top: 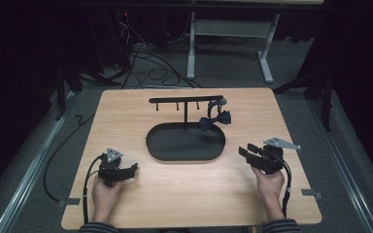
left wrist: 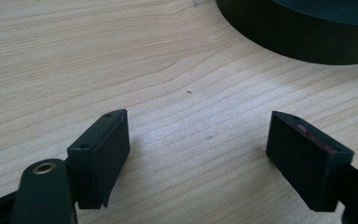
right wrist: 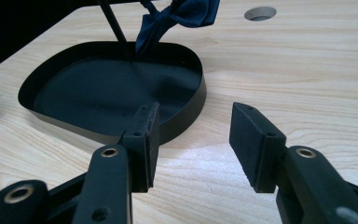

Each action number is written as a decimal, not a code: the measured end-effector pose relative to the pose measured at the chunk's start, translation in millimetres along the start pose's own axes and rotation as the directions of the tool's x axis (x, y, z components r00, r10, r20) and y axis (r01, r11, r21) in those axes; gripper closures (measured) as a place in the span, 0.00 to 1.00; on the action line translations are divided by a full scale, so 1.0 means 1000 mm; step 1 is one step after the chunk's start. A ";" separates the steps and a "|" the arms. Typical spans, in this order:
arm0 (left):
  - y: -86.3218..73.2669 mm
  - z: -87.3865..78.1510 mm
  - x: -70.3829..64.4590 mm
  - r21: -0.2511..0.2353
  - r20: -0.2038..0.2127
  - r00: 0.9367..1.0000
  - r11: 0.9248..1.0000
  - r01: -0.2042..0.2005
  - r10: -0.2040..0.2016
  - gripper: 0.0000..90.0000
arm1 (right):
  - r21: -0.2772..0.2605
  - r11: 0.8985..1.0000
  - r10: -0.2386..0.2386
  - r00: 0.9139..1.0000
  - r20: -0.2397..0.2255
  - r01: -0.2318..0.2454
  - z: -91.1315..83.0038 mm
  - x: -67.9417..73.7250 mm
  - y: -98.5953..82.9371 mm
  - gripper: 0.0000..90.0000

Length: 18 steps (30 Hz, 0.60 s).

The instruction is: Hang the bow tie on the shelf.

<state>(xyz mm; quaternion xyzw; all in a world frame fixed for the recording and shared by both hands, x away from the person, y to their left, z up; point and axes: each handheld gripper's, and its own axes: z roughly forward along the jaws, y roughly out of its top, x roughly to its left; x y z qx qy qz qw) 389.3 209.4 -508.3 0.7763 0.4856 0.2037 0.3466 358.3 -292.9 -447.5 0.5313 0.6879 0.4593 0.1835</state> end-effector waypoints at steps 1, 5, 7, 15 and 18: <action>0.000 0.000 0.000 0.000 0.000 1.000 1.000 0.000 0.000 0.24 | 0.000 1.000 0.000 1.000 0.000 0.000 0.000 0.000 0.000 0.61; 0.000 0.000 0.000 0.000 0.000 1.000 1.000 0.000 0.000 0.24 | 0.013 1.000 0.005 1.000 0.001 -0.005 0.007 0.000 -0.003 0.61; 0.000 0.000 0.000 0.000 0.000 1.000 1.000 0.000 0.000 0.24 | 0.016 1.000 0.006 1.000 0.001 -0.006 0.009 0.000 -0.004 0.61; 0.000 0.000 0.000 0.000 0.000 1.000 1.000 0.000 0.000 0.24 | 0.037 0.999 0.013 1.000 0.012 -0.013 0.016 -0.002 -0.009 0.61; 0.000 0.000 0.000 0.000 0.000 1.000 1.000 0.000 0.000 0.24 | 0.044 0.999 0.010 1.000 0.013 -0.011 0.019 -0.002 -0.010 0.61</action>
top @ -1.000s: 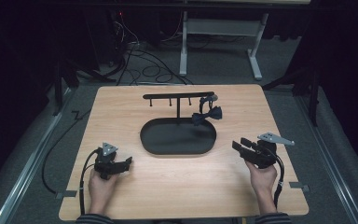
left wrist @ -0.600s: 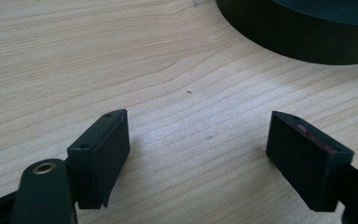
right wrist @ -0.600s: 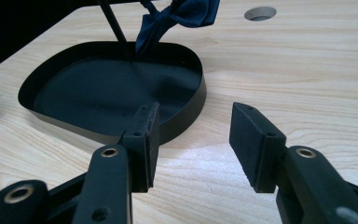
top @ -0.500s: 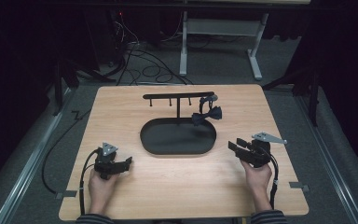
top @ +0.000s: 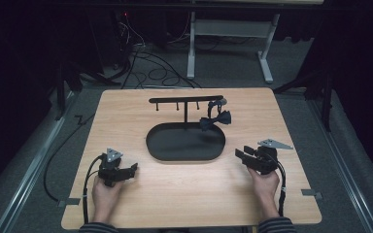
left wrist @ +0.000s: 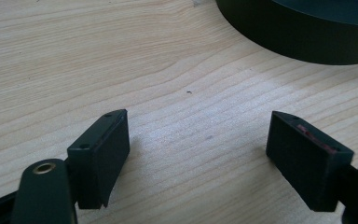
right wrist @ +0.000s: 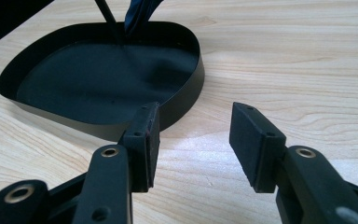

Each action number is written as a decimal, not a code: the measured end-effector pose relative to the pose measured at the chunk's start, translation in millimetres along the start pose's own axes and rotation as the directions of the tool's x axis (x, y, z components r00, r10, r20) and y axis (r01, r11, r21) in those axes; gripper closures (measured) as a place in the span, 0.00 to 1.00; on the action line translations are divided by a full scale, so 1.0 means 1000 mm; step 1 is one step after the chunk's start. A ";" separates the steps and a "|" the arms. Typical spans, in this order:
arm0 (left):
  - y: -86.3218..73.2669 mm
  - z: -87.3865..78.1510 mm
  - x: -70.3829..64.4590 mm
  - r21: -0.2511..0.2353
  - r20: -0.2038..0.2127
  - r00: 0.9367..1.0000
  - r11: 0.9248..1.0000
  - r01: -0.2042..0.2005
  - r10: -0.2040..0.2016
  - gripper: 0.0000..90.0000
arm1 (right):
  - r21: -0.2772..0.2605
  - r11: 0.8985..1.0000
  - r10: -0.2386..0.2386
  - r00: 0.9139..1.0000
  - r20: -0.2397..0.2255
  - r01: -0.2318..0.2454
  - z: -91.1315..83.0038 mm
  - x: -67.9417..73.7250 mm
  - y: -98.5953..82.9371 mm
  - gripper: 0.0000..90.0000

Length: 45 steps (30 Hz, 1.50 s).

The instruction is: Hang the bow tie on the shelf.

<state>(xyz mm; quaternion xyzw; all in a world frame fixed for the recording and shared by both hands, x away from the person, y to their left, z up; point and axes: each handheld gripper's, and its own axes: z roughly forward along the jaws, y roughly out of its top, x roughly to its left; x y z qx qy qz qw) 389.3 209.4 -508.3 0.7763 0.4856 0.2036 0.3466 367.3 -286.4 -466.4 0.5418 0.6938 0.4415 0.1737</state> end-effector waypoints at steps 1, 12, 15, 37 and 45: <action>0.000 0.000 0.000 0.000 0.000 1.000 1.000 0.000 0.000 0.24 | 0.004 1.000 0.002 1.000 0.001 -0.002 0.001 0.001 0.000 0.61; 0.000 0.000 0.000 0.000 0.000 1.000 1.000 0.000 0.000 0.24 | 0.023 1.000 -0.008 1.000 0.010 0.008 0.011 0.002 -0.005 0.61; 0.000 0.000 0.000 0.000 0.000 1.000 1.000 0.000 0.000 0.24 | 0.027 1.000 -0.011 1.000 0.013 0.010 0.014 0.002 -0.007 0.61; 0.000 0.000 0.000 0.000 0.000 1.000 1.000 0.000 0.000 0.24 | 0.080 0.993 -0.096 0.992 0.077 0.090 0.033 0.010 -0.016 0.60; 0.000 0.000 0.000 0.000 0.000 1.000 1.000 0.000 0.000 0.24 | 0.113 0.987 -0.127 0.987 0.095 0.116 0.039 0.013 -0.019 0.57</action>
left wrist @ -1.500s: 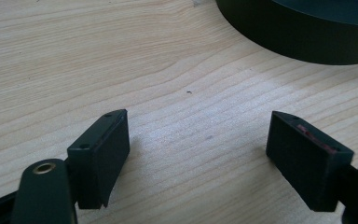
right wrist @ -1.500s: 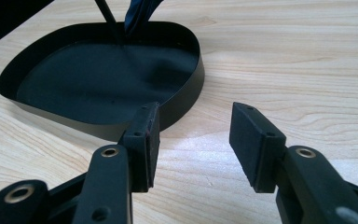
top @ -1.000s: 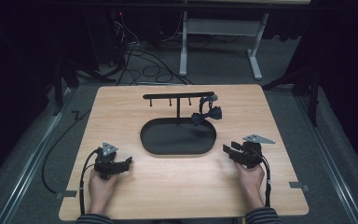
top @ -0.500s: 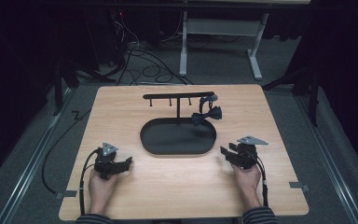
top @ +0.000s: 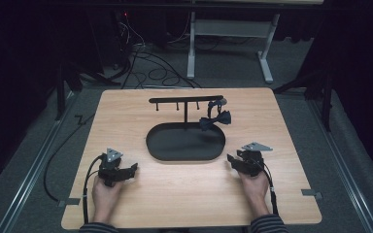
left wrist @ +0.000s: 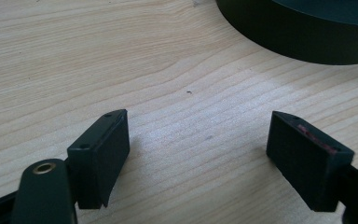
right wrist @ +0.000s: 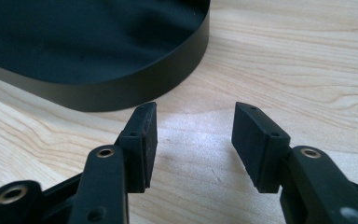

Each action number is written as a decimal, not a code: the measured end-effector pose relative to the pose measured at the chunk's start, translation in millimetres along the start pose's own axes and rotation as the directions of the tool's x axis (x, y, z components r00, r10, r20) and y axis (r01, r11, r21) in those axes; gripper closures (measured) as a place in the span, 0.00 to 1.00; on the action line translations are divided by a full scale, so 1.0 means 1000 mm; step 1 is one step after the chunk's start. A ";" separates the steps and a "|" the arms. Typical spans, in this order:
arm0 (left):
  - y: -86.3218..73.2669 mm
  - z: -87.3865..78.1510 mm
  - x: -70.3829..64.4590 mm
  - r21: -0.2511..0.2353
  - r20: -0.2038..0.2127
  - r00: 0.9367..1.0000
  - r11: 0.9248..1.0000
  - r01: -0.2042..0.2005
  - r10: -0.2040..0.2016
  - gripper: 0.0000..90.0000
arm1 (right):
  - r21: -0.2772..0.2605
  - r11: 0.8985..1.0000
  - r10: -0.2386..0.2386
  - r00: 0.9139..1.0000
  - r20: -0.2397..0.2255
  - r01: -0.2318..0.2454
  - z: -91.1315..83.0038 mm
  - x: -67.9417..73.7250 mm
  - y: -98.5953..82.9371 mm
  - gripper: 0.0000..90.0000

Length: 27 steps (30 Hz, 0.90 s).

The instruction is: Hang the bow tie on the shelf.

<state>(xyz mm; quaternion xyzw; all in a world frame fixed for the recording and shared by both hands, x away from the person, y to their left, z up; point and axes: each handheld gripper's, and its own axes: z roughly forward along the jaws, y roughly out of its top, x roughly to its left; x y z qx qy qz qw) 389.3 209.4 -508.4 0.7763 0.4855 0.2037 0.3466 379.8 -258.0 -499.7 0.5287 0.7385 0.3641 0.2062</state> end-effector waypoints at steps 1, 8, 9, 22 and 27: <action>0.000 0.000 0.000 0.000 0.000 1.000 1.000 0.000 0.000 0.24 | 0.005 1.000 -0.001 1.000 0.000 0.001 0.001 0.000 0.000 0.57; 0.000 0.000 0.000 -0.002 0.000 1.000 1.000 0.001 -0.001 0.24 | 0.023 0.999 -0.024 0.999 0.021 0.024 0.003 0.004 -0.001 0.56; 0.000 0.000 0.000 -0.002 0.001 1.000 1.000 0.002 -0.002 0.24 | 0.028 0.999 -0.032 0.999 0.025 0.031 0.003 0.004 -0.001 0.55; 0.000 0.000 0.000 -0.002 0.000 1.000 1.000 0.001 -0.001 0.24 | 0.044 0.996 -0.085 0.995 0.044 0.083 0.005 0.009 -0.001 0.50; 0.000 0.000 0.000 -0.002 0.001 1.000 1.000 0.002 -0.002 0.24 | 0.044 0.996 -0.085 0.995 0.044 0.083 0.005 0.009 -0.001 0.50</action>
